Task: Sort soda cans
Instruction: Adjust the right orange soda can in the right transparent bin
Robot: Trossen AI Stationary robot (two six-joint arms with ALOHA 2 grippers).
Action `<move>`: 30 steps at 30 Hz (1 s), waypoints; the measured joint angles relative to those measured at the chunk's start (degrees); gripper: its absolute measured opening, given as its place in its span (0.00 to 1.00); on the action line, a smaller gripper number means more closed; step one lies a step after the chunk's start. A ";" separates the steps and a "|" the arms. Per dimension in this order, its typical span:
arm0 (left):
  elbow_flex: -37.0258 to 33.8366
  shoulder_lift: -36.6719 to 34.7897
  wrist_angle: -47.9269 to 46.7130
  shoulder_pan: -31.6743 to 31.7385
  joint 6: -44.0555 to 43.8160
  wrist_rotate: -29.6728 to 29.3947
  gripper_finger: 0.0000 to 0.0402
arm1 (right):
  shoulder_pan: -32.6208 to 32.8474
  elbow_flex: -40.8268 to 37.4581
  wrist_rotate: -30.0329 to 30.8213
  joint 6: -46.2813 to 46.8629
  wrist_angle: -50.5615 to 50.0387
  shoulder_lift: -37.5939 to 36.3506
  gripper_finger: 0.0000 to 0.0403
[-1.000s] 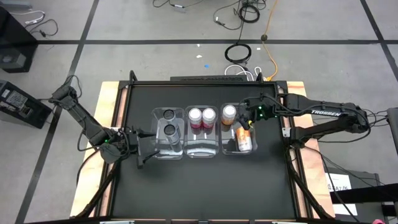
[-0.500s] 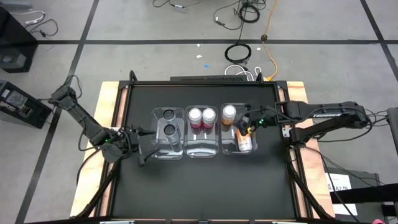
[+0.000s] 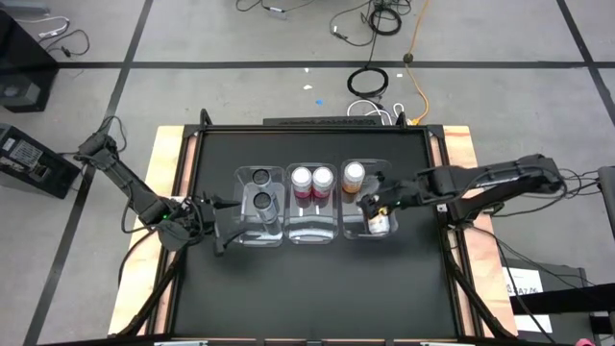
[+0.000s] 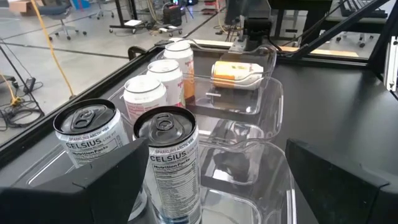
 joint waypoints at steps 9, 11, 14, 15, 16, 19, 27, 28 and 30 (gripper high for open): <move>0.00 0.02 -1.82 0.00 0.00 0.00 0.96 | 1.56 0.00 -7.73 7.19 0.04 8.39 0.96; 0.00 0.02 -2.34 0.00 0.00 -0.02 0.96 | 1.61 0.45 -8.96 7.70 -0.63 9.75 0.96; 0.01 0.02 -3.28 0.00 0.01 -0.02 0.96 | 1.93 4.35 -9.06 7.91 -4.56 12.36 0.96; 0.01 0.02 -3.29 0.00 0.00 -0.02 0.96 | 1.95 6.38 -9.01 7.91 -6.74 13.36 0.96; 0.00 0.02 -3.47 0.00 0.00 -0.02 0.96 | 1.93 8.60 -8.75 7.95 -9.02 14.51 0.96; 0.00 0.02 -4.53 0.00 0.00 -0.02 0.96 | 1.85 16.59 -7.59 8.02 -16.70 18.57 0.96; 0.02 0.00 -4.65 0.00 0.00 -0.02 0.96 | 1.84 30.38 -5.68 9.98 -32.46 29.18 0.96; 0.00 0.02 -4.65 0.00 0.02 -0.02 0.96 | 1.84 30.38 -5.85 10.41 -32.77 30.04 0.96; 0.01 0.02 -4.70 0.00 0.01 -0.02 0.96 | 1.68 30.38 -6.09 10.68 -33.58 31.65 0.96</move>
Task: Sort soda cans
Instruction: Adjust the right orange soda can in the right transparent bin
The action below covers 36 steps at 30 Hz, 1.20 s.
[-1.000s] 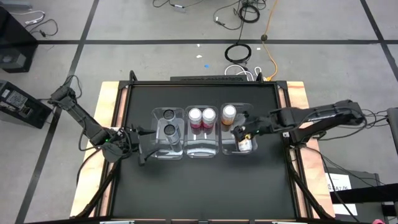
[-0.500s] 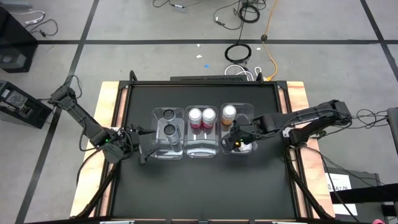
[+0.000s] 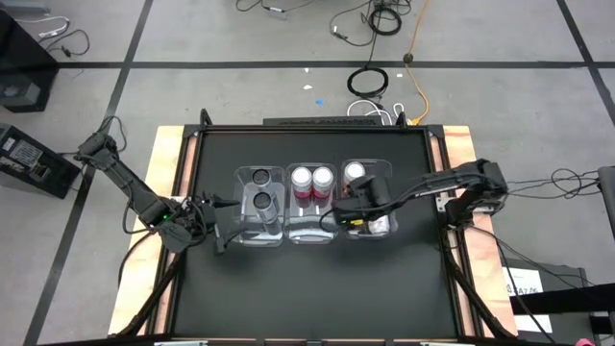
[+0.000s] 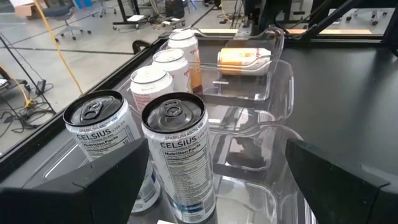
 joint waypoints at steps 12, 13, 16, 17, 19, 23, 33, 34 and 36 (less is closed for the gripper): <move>0.01 -0.02 -3.79 0.00 -0.01 0.00 0.96 | -0.99 -5.98 -1.29 7.44 1.03 2.02 0.96; -0.01 0.00 -4.10 0.00 -0.01 0.01 0.96 | -0.97 -7.75 -1.66 8.06 2.13 1.31 0.96; -0.01 0.00 -4.23 0.00 -0.01 0.00 0.96 | -0.99 -12.98 -3.97 10.25 7.73 -1.57 0.94; -0.01 0.00 -4.39 0.00 -0.01 0.00 0.96 | -0.99 -14.46 -4.32 11.10 9.84 -2.63 0.94; -0.01 -0.02 -4.76 0.00 -0.01 0.00 0.96 | -0.99 -17.00 -4.50 13.38 12.28 -4.37 0.94; 0.00 -0.02 -5.43 0.02 -0.01 0.00 0.96 | -1.22 -21.24 -7.73 16.56 14.47 -6.04 0.93; -0.01 -0.04 -5.74 0.02 -0.12 0.00 0.96 | -1.50 -28.69 -11.94 20.50 22.46 -6.03 0.93; -0.01 -0.04 -5.76 0.04 -0.12 0.02 0.96 | -1.52 -29.07 -12.35 20.60 22.32 -6.03 0.93; -0.01 -0.04 -5.69 0.02 -0.13 0.00 0.96 | -1.52 -29.74 -14.11 20.47 22.41 -6.03 0.93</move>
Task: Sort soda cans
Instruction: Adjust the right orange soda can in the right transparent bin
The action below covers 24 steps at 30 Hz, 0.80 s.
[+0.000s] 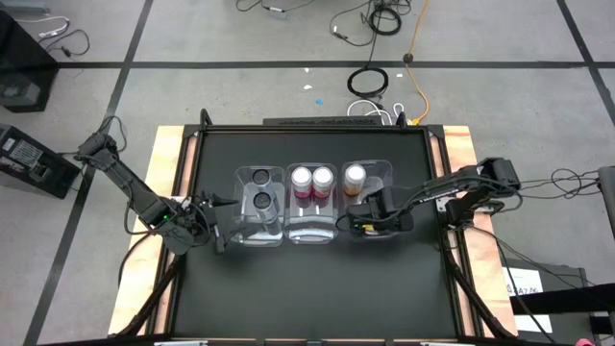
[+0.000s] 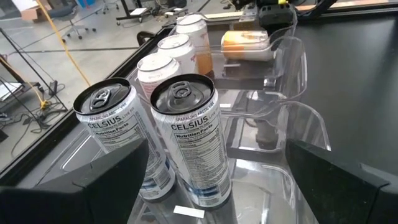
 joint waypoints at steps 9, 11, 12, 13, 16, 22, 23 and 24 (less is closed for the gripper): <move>0.01 0.00 0.01 0.00 0.02 0.00 0.96 | -0.82 -0.99 0.57 -0.85 1.49 0.02 0.89; 0.00 0.00 0.00 0.00 0.03 0.00 0.96 | -1.27 -0.99 1.04 -1.06 1.66 0.02 0.85; 0.00 0.00 0.00 0.00 0.01 0.00 0.96 | -1.53 -0.99 1.07 -1.32 1.75 0.02 0.83; 0.00 0.00 0.01 0.00 0.00 0.00 0.96 | -1.76 -0.99 1.08 -1.56 1.76 0.02 0.81; 0.00 0.00 0.01 0.00 -0.01 0.00 0.96 | -2.33 -0.98 0.92 -2.56 1.72 0.02 0.74; 0.00 0.00 0.01 0.01 -0.02 0.00 0.96 | -2.82 -0.97 0.54 -3.44 1.70 0.00 0.67; 0.00 0.00 0.01 0.00 -0.04 0.00 0.96 | -2.82 -0.97 0.54 -3.70 1.69 0.00 0.67; 0.00 0.00 0.01 0.00 -0.04 0.00 0.96 | -2.82 -0.97 0.54 -3.84 1.69 0.00 0.67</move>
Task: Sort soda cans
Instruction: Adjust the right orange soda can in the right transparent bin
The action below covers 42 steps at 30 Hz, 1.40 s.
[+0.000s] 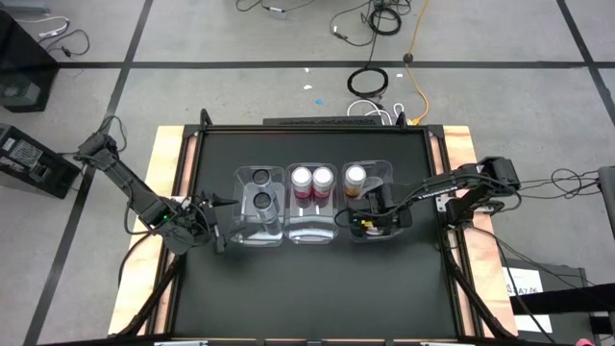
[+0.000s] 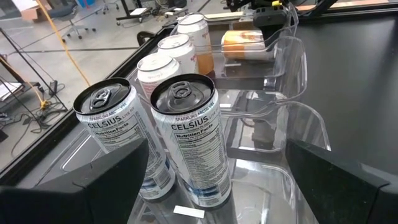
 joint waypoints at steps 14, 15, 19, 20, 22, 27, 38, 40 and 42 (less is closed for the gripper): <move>0.00 0.00 -0.02 0.00 0.09 0.00 0.96 | -0.11 7.21 1.18 -5.38 -9.42 0.09 0.67; 0.01 0.00 -0.02 0.00 0.09 0.00 0.96 | -0.15 8.45 0.94 -6.02 -11.58 0.09 0.67; 0.00 0.00 -0.02 0.00 0.11 0.00 0.96 | -1.01 12.85 0.31 -8.77 -19.89 0.09 0.66; 0.00 0.00 -0.02 0.00 0.12 0.00 0.96 | -1.43 13.86 0.31 -9.49 -21.25 0.09 0.66; 0.00 0.00 -0.02 0.00 0.13 0.00 0.96 | -2.48 15.66 0.71 -11.43 -23.16 0.09 0.66; 0.00 0.00 -0.22 0.00 0.15 0.00 0.96 | -5.95 16.29 3.13 -16.56 -23.19 -0.01 0.67; 0.01 0.02 -0.06 0.00 -0.23 0.00 0.96 | -12.42 15.80 9.03 -23.38 -22.10 -0.11 0.67; 0.00 0.02 -0.03 0.00 -0.23 0.00 0.96 | -13.30 15.80 8.91 -23.98 -21.90 -0.11 0.66; 0.00 0.02 -0.02 0.01 -0.24 0.00 0.96 | -13.64 15.80 8.86 -24.10 -21.79 -0.11 0.66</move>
